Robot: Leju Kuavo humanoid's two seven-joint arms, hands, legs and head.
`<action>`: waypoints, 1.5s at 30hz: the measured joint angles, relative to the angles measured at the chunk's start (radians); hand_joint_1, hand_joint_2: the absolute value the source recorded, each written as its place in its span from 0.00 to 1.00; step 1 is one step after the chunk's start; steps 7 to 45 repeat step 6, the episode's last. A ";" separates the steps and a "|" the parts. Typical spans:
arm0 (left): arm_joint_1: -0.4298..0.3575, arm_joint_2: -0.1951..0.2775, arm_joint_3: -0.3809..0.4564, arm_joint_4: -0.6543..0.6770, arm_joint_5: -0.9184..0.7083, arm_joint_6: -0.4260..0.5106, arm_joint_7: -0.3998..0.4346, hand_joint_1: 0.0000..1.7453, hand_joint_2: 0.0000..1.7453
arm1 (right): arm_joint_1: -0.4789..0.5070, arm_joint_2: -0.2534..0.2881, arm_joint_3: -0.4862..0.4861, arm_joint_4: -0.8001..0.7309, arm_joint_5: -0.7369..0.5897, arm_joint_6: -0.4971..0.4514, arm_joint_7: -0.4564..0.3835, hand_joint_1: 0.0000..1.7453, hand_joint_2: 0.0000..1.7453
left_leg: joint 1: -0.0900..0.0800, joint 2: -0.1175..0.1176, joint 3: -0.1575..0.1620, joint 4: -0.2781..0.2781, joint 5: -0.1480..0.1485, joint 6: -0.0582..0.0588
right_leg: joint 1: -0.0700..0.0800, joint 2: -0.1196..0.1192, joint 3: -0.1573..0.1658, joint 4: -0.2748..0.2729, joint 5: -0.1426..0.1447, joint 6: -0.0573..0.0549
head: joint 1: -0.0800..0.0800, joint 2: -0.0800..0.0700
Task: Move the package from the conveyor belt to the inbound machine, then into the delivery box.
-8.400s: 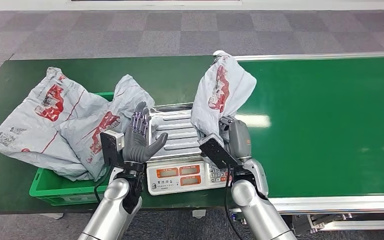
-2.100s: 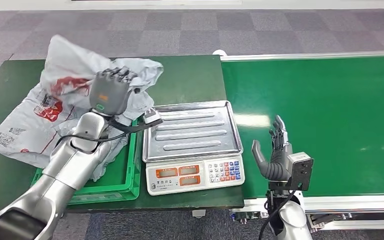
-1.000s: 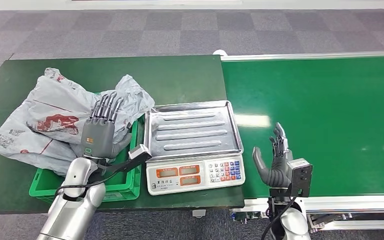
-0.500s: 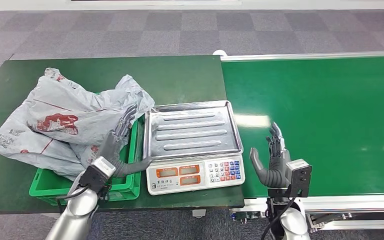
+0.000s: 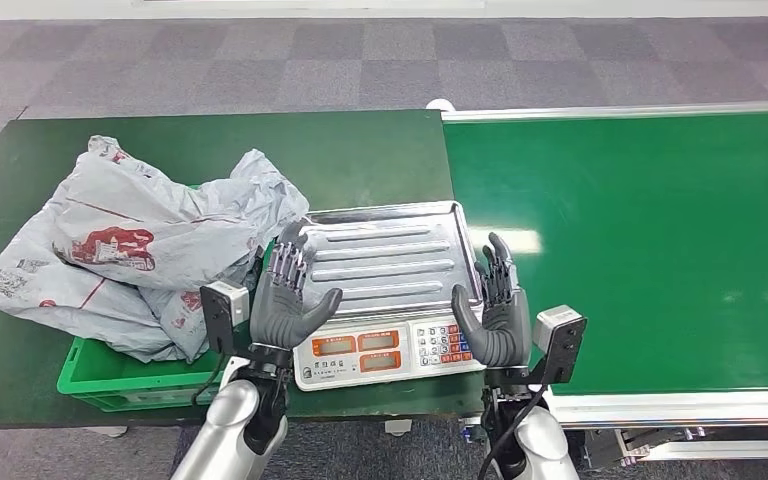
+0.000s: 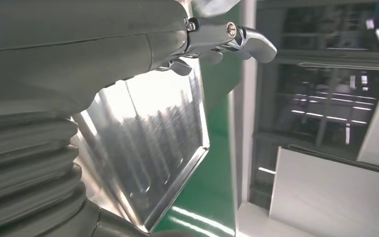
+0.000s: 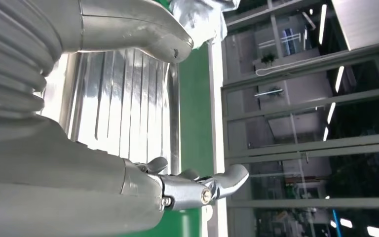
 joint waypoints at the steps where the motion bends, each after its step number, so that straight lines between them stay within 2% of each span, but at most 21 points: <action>1: 0.000 -0.007 -0.005 0.008 0.003 0.009 0.005 0.00 1.00 | 0.005 0.004 0.007 -0.005 0.002 -0.011 -0.004 0.00 1.00 | 0.000 0.000 0.000 0.000 0.000 0.000 | 0.000 0.000 0.000 0.000 0.000 0.000 | 0.000 0.000; 6: -0.017 -0.020 -0.029 0.045 0.002 0.025 0.016 0.00 1.00 | 0.019 0.024 0.026 -0.021 0.013 -0.040 -0.010 0.00 1.00 | 0.000 0.000 0.000 0.000 0.000 0.000 | 0.000 0.000 0.000 0.000 0.000 0.000 | 0.000 0.000; 45: -0.017 -0.020 -0.029 0.045 0.002 0.025 0.016 0.00 1.00 | 0.019 0.024 0.026 -0.021 0.013 -0.040 -0.010 0.00 1.00 | 0.000 0.000 0.000 0.000 0.000 0.000 | 0.000 0.000 0.000 0.000 0.000 0.000 | 0.000 0.000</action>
